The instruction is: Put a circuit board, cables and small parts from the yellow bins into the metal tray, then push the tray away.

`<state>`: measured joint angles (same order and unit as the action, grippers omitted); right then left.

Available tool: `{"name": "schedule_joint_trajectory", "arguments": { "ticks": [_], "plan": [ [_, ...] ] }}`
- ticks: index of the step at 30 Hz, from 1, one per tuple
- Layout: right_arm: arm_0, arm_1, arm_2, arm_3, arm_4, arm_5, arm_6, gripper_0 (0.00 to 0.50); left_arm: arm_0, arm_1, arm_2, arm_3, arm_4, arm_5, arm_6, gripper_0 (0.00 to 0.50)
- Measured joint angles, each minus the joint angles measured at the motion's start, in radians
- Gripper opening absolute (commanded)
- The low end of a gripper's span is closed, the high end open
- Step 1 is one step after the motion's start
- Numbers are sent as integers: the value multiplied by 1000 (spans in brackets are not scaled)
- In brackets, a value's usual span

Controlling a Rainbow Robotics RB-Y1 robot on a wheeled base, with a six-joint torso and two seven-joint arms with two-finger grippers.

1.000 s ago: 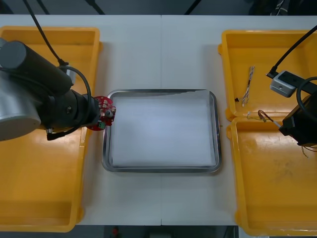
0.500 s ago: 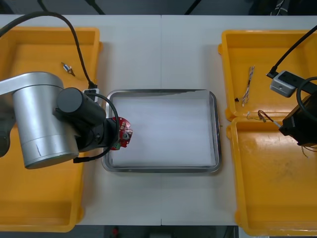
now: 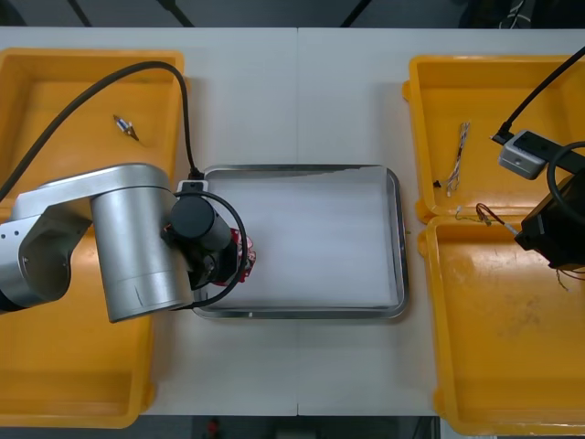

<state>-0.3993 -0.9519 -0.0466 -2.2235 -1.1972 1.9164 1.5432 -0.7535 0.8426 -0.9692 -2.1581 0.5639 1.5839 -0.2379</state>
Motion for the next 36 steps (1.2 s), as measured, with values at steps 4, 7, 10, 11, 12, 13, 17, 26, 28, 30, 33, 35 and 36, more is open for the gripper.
{"name": "schedule_joint_trajectory", "arguments": {
  "ticks": [4,7,10,11,12,13,17,26,28,30,33,35,36],
  "plan": [
    [0,0,0,0,0,0,0,0,0,-9,-32,0,-28,-1,0,0],
    [0,0,0,0,0,0,0,0,-1,-19,-47,3,-46,-6,1,0],
    [0,0,0,0,0,0,0,0,-2,-32,-51,17,-48,-16,1,0],
    [0,0,0,0,0,0,0,0,-4,-40,-51,27,-48,-17,2,0],
    [0,0,0,0,0,0,0,0,-7,-48,-51,40,-49,-18,2,0],
    [0,0,0,0,0,0,0,0,-10,-56,-51,52,-49,-18,3,0],
    [0,0,0,0,0,0,0,0,-18,-76,-54,78,-52,-18,6,0],
    [0,0,0,0,0,0,0,0,-18,-78,-104,79,-85,-30,9,326],
    [0,0,0,0,0,0,0,0,-18,-78,-105,79,-85,-32,9,375],
    [0,0,0,0,0,0,0,0,-18,-78,-105,79,-85,-32,9,410],
    [0,0,0,0,0,0,0,0,-21,-78,-105,79,-86,-32,9,451],
    [0,0,0,0,0,0,0,0,-31,-78,-105,77,-86,-32,9,463],
    [0,0,0,0,0,0,0,0,-37,-78,-104,76,-85,-32,9,465]
  ]
}}
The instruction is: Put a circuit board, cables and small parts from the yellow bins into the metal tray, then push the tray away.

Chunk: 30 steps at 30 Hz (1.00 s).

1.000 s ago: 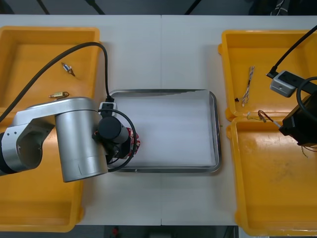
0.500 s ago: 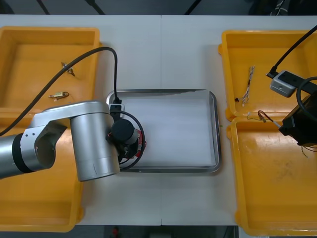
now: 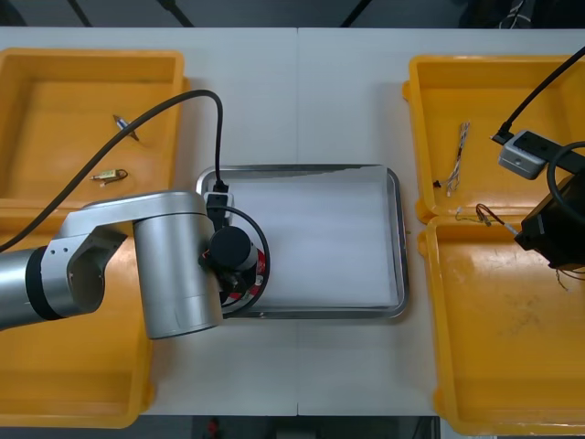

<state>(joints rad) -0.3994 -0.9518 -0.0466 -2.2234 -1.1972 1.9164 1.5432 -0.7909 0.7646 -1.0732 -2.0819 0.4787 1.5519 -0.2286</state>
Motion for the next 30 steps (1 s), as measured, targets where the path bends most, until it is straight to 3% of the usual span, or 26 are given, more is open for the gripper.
{"name": "schedule_joint_trajectory", "arguments": {
  "ticks": [3,10,19,24,30],
  "plan": [
    [0,0,0,0,0,0,0,0,-19,1,21,-12,33,0,0,479],
    [0,0,0,0,0,0,0,0,-43,27,182,-83,193,15,0,500],
    [0,8,0,5,0,0,0,0,-64,143,395,-115,432,23,1,500],
    [-14,12,9,5,-7,0,0,0,-64,211,532,-77,573,24,8,500],
    [-95,17,100,6,-9,0,0,0,-65,254,626,38,627,25,41,500]
  ]
}}
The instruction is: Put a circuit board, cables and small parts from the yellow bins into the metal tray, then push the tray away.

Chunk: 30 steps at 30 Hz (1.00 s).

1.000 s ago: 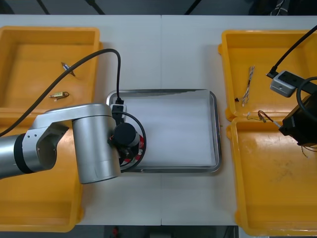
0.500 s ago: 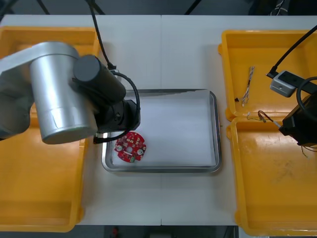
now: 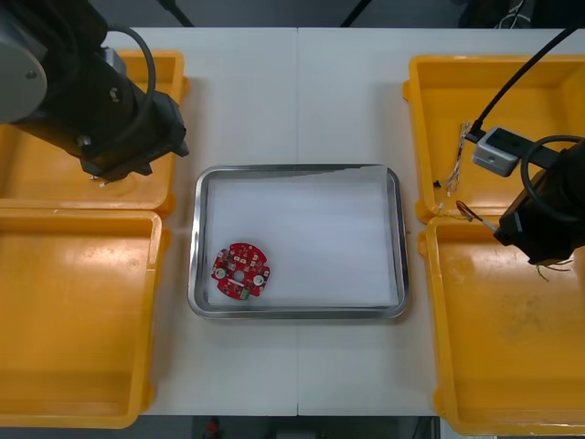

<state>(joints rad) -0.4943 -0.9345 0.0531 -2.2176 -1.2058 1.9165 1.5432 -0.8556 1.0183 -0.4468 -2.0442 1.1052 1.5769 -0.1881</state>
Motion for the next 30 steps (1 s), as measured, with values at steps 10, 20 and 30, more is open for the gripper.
{"name": "schedule_joint_trajectory", "arguments": {
  "ticks": [10,20,30],
  "plan": [
    [-156,84,204,0,33,-1,0,0,-1,60,26,176,0,-18,3,500],
    [-280,156,525,2,185,-176,18,0,-2,87,27,326,-8,-108,3,500],
    [-296,196,645,68,255,-266,221,0,-2,87,27,437,-88,-210,2,500]
  ]
}}
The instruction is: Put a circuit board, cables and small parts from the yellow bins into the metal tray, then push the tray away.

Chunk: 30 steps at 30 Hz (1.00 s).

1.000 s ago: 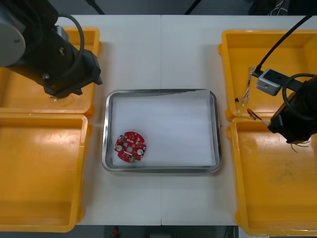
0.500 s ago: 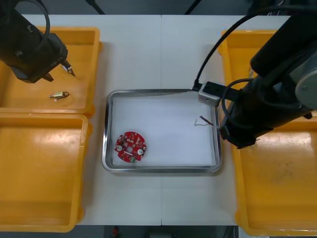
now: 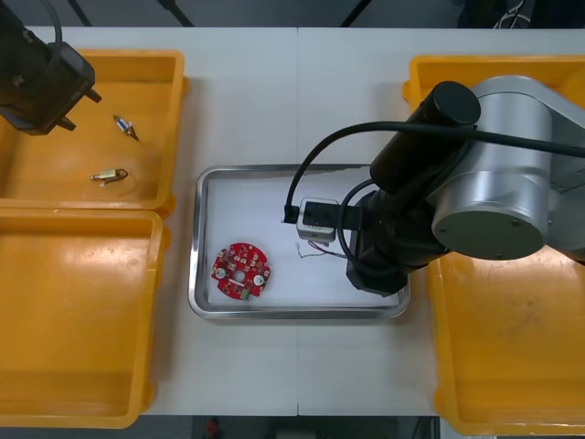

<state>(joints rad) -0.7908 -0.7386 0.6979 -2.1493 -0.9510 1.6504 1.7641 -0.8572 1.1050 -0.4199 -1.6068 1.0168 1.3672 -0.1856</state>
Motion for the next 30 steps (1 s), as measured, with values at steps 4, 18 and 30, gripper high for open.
{"name": "schedule_joint_trajectory", "arguments": {
  "ticks": [4,18,30],
  "plan": [
    [-1,21,46,63,44,-45,60,0,0,-5,0,34,-82,-50,0,500],
    [-14,66,265,204,215,-271,122,0,-51,-114,0,230,-240,-133,-160,500],
    [-18,66,306,207,237,-295,106,500,-66,-233,-109,376,-405,-324,-408,500]
  ]
}}
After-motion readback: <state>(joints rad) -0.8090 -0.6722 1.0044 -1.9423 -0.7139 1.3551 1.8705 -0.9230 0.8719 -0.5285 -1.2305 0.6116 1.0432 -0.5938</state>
